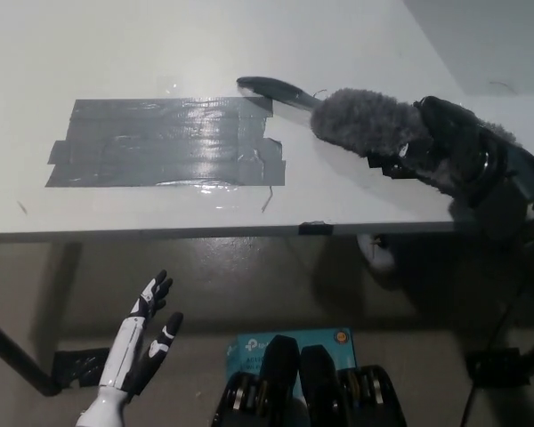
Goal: A grey duster is kept infront of the robot in the middle of the table and the robot extends its right arm to grab the duster, picks it up and hands it to a person
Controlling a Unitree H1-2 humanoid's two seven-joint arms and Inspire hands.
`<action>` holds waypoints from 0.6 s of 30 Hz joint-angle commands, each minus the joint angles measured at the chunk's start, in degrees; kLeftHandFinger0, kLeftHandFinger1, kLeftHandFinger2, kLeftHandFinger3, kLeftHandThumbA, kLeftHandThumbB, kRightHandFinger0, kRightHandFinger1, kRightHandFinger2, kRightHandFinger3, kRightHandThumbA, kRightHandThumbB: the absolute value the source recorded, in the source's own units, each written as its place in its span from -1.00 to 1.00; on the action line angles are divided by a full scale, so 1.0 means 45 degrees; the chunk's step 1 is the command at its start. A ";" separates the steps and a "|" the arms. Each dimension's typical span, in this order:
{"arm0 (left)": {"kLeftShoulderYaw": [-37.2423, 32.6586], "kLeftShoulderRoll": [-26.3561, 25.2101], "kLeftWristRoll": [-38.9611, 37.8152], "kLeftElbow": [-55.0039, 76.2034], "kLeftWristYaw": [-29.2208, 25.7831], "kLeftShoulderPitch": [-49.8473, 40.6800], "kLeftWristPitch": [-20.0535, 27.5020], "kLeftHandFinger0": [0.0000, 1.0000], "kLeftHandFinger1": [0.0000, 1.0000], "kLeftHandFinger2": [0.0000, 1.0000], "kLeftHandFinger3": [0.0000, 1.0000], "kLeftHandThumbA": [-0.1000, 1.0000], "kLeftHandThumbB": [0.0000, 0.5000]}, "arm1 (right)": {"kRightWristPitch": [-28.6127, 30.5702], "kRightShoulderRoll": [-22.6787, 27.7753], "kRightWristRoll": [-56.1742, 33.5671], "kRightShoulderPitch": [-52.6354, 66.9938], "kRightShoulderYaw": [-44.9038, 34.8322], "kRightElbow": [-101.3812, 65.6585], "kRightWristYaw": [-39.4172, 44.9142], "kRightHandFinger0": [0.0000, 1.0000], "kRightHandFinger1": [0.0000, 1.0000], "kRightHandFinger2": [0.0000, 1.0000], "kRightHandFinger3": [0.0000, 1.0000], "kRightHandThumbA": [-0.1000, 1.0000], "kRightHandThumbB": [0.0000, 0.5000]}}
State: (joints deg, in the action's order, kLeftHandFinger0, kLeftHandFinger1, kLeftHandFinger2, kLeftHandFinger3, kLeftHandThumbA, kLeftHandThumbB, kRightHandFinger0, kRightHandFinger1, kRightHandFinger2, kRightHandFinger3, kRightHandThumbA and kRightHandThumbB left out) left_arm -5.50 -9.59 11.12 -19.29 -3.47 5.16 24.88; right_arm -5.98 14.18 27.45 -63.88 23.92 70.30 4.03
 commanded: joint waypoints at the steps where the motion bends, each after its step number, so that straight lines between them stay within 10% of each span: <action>1: 0.0146 -0.0124 0.0075 0.0139 -0.0353 0.0154 0.0454 1.00 1.00 1.00 1.00 0.80 0.08 | 0.1090 0.0063 -0.0832 0.0508 -0.0585 0.0248 0.0751 -0.30 0.13 0.27 0.01 -1.00 -0.40; 5: 0.0170 -0.0120 0.0075 0.0083 -0.0321 0.0160 0.0454 1.00 1.00 1.00 1.00 0.78 0.06 | 0.1682 0.0190 -0.1109 0.0702 -0.0882 -0.0042 0.1433 -0.51 -0.01 0.27 0.33 -1.00 -0.39; 7: 0.0174 -0.0141 0.0057 0.0075 -0.0314 0.0190 0.0454 1.00 1.00 1.00 1.00 0.78 0.05 | 0.1715 0.0181 -0.1261 0.0772 -0.1082 -0.0292 0.1347 -0.75 0.01 0.60 0.62 -1.00 -0.46; 11: 0.0137 -0.0062 0.0126 0.0123 -0.0381 0.0081 0.0454 1.00 1.00 1.00 1.00 0.77 0.05 | 0.1904 0.0220 -0.1618 0.0999 -0.1613 -0.0835 0.0961 -0.48 0.56 1.00 0.91 -1.00 -0.42; 18: 0.0083 -0.0071 0.0099 0.0127 -0.0452 -0.0008 0.0454 1.00 1.00 1.00 1.00 0.76 0.07 | 0.0988 0.0117 -0.3329 0.1429 -0.3348 -0.2496 0.1762 -0.31 0.56 1.00 1.00 -1.00 -0.44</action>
State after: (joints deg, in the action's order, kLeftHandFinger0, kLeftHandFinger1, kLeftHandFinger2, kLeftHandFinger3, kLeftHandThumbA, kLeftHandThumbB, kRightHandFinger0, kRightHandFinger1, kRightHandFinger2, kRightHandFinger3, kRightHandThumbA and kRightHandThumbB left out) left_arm -5.41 -9.53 11.17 -19.30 -3.64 5.10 24.89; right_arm 0.85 15.59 20.34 -57.69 13.61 63.02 6.65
